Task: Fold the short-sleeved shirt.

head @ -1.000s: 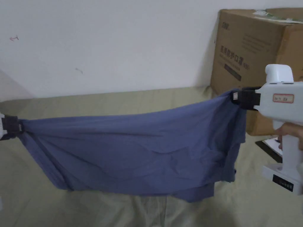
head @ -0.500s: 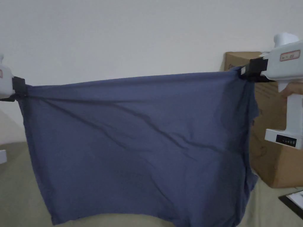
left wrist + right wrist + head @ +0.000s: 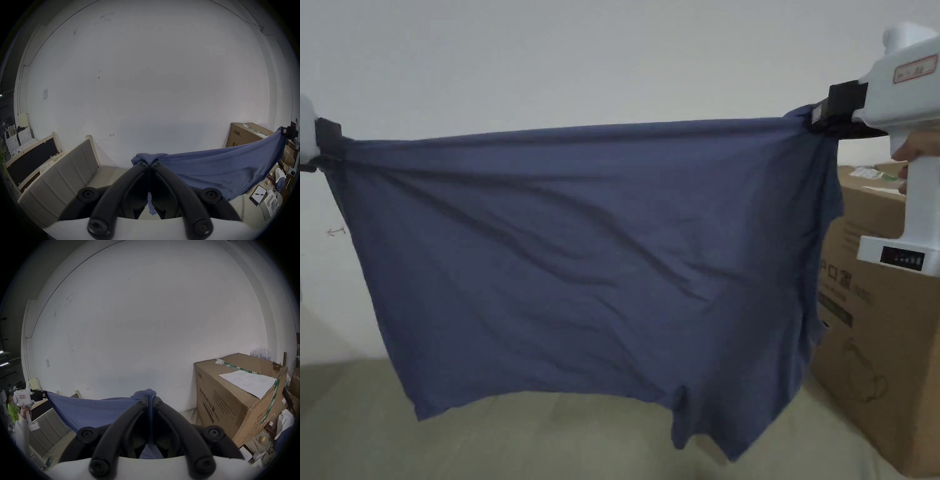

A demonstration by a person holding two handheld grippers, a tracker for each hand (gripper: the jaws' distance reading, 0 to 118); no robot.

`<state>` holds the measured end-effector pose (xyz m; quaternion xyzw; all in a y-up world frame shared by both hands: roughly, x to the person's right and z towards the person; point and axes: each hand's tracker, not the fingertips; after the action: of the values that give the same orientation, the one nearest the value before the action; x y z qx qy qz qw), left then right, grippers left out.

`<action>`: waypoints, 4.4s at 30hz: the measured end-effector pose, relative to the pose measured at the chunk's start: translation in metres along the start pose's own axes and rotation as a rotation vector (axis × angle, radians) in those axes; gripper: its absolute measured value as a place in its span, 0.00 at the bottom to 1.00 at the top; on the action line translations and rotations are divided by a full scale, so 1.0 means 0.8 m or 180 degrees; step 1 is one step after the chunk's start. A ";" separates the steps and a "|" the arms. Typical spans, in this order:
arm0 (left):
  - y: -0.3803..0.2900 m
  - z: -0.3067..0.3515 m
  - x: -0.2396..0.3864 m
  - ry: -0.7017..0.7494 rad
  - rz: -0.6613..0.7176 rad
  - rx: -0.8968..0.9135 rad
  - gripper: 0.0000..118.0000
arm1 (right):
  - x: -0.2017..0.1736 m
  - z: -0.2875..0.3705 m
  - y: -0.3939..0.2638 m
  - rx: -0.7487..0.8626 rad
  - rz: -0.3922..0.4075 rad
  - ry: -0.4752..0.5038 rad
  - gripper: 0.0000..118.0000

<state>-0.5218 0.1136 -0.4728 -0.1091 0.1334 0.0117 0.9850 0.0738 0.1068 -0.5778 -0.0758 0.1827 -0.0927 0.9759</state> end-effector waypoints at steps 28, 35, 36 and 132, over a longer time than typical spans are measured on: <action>-0.546 -0.165 -0.014 0.0181 0.0295 -0.2142 0.00 | 0.093 -0.129 -0.542 -0.2088 -0.0449 -0.0377 0.04; -0.560 -0.085 -0.027 0.0126 0.0057 -0.2271 0.00 | 0.082 -0.033 -0.543 -0.2074 -0.0591 -0.0286 0.04; -0.560 -0.066 -0.029 0.0087 0.0033 -0.2269 0.00 | 0.075 -0.009 -0.543 -0.2072 -0.0575 -0.0270 0.04; -0.704 0.377 -0.044 0.0053 0.0587 -0.2560 0.01 | -0.028 0.409 -0.685 -0.2524 0.0771 -0.0221 0.04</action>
<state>-0.4482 -0.3698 -0.0605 -0.4730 0.1355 0.1502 0.8575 0.0907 -0.3836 -0.1686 -0.4268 0.1788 0.1030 0.8805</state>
